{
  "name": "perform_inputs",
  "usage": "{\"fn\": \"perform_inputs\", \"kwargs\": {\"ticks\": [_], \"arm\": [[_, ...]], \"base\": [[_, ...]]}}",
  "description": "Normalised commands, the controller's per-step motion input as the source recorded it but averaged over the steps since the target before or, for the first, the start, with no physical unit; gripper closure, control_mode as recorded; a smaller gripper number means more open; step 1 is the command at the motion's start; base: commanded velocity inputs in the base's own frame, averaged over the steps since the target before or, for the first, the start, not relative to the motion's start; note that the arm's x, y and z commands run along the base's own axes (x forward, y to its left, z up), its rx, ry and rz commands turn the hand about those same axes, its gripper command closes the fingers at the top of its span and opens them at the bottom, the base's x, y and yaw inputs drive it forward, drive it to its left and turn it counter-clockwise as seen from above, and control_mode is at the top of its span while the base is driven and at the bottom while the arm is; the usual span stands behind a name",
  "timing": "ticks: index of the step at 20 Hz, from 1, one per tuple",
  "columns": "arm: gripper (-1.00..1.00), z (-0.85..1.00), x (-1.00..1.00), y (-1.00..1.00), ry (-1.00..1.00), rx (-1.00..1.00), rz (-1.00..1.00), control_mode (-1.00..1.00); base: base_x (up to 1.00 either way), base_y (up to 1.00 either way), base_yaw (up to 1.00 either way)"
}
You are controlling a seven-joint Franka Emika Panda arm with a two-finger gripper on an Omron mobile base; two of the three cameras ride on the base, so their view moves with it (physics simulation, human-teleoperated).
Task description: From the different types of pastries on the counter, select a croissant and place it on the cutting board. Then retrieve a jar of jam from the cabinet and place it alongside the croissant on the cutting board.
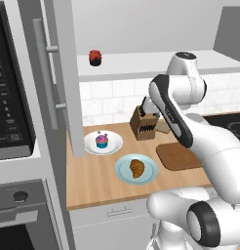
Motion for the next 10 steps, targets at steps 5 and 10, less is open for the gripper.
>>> {"fn": "perform_inputs", "kwargs": {"ticks": [5, 10], "arm": [[-1.0, 0.0, 0.0, 0.12, 0.0, 0.0, 0.0, -1.0], [-1.0, 0.0, -0.01, 0.35, 0.0, 0.0, 0.0, -1.0]], "base": [[0.0, 0.0, 0.0], [0.0, 0.0, 0.0]]}}
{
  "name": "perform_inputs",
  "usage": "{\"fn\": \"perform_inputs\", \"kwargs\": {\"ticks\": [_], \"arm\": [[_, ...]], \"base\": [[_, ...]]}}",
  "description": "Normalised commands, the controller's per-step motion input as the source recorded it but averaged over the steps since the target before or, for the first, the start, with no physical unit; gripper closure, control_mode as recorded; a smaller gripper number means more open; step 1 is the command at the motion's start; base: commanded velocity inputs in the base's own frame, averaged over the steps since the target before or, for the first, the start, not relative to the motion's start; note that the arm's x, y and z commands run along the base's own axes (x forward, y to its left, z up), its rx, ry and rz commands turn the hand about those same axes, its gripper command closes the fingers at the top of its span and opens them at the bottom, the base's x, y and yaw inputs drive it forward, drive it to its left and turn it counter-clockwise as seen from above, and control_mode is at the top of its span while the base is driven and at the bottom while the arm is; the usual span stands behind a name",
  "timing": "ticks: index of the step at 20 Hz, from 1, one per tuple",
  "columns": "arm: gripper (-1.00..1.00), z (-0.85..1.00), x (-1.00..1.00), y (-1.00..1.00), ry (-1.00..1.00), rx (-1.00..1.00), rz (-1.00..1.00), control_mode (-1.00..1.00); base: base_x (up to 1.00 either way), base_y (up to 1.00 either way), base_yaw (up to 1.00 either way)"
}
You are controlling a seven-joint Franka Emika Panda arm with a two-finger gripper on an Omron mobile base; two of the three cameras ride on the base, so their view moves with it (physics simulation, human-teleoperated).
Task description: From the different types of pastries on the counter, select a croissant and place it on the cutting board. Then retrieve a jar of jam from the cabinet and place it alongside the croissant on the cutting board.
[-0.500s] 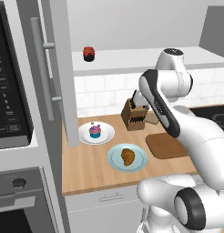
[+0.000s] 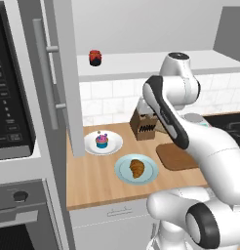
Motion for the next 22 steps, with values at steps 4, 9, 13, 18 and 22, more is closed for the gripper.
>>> {"fn": "perform_inputs", "kwargs": {"ticks": [4, 9, 13, 18, 22], "arm": [[-1.0, -0.03, 0.0, 0.35, 0.0, -0.01, 0.0, -1.0], [-1.0, -0.36, 0.0, 0.14, 0.01, 0.0, 0.0, -1.0], [-1.0, -0.51, 0.0, 0.0, 0.0, 0.0, 0.0, -1.0], [-1.0, -0.55, 0.0, 0.0, 0.0, 0.01, 0.0, -1.0], [-1.0, -0.59, 0.0, 0.0, 0.0, 0.0, 0.0, -1.0]], "base": [[0.0, 0.0, 0.0], [0.0, 0.0, 0.0], [0.0, 0.0, 0.0], [0.0, 0.0, 0.0], [0.0, 0.0, 0.0]]}}
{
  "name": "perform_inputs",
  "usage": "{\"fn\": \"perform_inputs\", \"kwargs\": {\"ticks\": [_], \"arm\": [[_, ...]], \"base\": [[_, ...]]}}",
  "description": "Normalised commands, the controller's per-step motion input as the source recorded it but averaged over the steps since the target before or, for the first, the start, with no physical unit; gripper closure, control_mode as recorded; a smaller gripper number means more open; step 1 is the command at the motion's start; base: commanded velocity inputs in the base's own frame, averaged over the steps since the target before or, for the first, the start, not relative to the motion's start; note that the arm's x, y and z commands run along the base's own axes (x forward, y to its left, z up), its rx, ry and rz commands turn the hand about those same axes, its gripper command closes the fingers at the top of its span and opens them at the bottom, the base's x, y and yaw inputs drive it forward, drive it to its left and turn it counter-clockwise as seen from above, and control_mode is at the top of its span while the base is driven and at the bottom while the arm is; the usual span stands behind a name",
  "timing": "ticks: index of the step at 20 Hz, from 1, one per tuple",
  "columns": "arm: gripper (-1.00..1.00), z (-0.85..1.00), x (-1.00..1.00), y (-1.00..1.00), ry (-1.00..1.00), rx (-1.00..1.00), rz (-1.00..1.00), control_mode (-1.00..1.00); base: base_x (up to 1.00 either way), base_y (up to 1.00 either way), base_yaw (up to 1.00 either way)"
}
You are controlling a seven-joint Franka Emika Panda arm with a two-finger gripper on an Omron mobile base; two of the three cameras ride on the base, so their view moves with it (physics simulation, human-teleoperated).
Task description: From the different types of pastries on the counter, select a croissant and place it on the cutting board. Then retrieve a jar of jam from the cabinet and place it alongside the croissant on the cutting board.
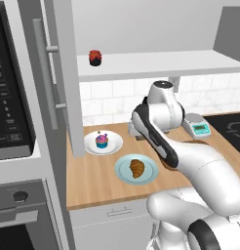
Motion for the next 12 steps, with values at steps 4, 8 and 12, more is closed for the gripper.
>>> {"fn": "perform_inputs", "kwargs": {"ticks": [4, 8, 12], "arm": [[-1.0, -0.45, 0.0, 0.0, 0.0, 0.0, 0.0, -1.0], [-1.0, -0.39, 0.0, 0.0, 0.0, 0.0, 0.0, -1.0], [-1.0, -0.32, 0.0, 0.03, 0.0, 0.0, 0.0, -1.0]], "base": [[0.0, 0.0, 0.0], [0.0, 0.0, 0.0], [0.0, 0.0, 0.0]]}}
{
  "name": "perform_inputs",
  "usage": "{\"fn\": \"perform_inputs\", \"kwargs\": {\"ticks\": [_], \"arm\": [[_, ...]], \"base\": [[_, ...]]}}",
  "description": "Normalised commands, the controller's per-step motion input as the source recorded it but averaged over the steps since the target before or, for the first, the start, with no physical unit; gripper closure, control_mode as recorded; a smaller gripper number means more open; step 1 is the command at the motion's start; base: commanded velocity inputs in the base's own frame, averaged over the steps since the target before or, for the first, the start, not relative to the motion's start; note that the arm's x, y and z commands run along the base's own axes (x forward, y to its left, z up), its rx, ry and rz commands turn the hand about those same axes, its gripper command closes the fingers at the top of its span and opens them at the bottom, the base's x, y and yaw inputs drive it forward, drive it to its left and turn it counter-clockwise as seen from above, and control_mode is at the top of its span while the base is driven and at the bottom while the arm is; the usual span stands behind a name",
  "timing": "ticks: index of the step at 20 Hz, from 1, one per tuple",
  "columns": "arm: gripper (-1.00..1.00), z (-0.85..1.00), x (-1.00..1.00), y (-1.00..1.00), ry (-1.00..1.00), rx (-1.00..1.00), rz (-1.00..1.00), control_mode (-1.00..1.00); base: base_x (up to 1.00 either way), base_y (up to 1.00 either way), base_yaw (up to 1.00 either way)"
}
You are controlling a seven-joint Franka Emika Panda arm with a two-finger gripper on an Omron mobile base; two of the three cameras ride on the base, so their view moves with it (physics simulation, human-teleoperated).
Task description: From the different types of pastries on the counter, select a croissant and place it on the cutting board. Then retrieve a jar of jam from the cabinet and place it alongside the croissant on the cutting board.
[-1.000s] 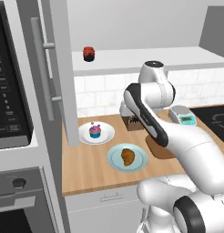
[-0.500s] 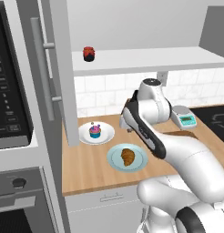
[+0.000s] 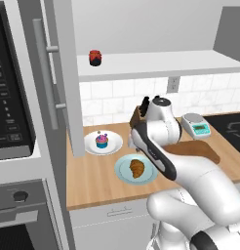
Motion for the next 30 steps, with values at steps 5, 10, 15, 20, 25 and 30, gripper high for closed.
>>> {"fn": "perform_inputs", "kwargs": {"ticks": [5, 10, 15, 20, 25, 30], "arm": [[-1.0, -0.19, 0.0, 0.09, 0.0, 0.0, 0.0, -1.0], [-1.0, -0.17, 0.0, 0.02, 0.0, 0.0, 0.0, -1.0], [-1.0, -0.18, 0.02, 0.01, 0.11, 0.0, 0.0, -1.0], [-1.0, -0.1, 0.06, 0.0, 0.17, 0.0, 0.0, -1.0], [-1.0, -0.13, 0.09, 0.09, 0.14, 0.0, -0.01, -1.0], [-1.0, 0.0, 0.18, 0.15, -0.01, -0.07, -0.03, -1.0]], "base": [[0.0, 0.0, 0.0], [0.0, 0.0, 0.0], [0.0, 0.0, 0.0], [0.0, 0.0, 0.0], [0.0, 0.0, 0.0], [0.0, 0.0, 0.0]]}}
